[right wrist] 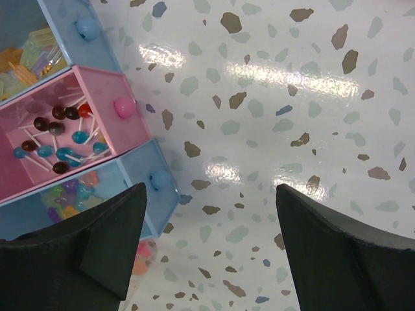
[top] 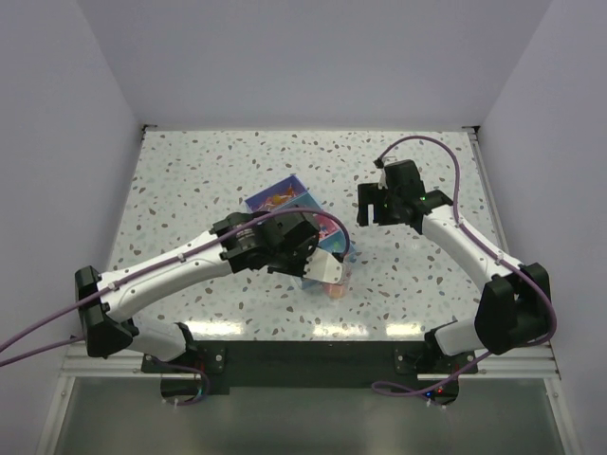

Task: Pack the candies
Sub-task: Place the fake candies in the packing bottle.

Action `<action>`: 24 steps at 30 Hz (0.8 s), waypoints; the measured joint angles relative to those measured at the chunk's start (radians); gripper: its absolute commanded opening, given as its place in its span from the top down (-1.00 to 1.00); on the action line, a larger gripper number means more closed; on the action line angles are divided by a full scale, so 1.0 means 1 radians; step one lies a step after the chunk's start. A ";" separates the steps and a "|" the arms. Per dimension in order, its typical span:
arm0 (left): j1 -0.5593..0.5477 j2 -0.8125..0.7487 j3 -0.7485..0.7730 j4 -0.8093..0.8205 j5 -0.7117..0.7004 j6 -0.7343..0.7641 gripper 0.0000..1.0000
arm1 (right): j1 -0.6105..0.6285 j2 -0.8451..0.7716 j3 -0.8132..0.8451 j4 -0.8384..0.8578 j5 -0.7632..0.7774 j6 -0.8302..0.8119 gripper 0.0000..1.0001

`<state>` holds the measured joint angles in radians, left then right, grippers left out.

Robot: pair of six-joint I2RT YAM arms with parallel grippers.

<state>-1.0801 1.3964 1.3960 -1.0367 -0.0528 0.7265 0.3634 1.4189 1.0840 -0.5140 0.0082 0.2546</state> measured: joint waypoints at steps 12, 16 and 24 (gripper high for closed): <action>-0.054 0.027 0.046 -0.049 -0.079 -0.001 1.00 | -0.005 0.000 -0.008 0.007 -0.001 0.000 -0.68; -0.056 0.027 0.051 -0.050 -0.093 -0.002 1.00 | -0.005 0.000 -0.008 0.007 -0.001 0.000 -0.67; -0.038 0.005 0.051 -0.027 -0.103 -0.010 1.00 | -0.005 0.000 -0.008 0.007 -0.035 -0.004 -0.65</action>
<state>-1.1179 1.4014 1.4471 -1.0637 -0.1555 0.7170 0.3588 1.4189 1.0763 -0.5072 -0.0265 0.2504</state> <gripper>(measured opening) 0.179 0.832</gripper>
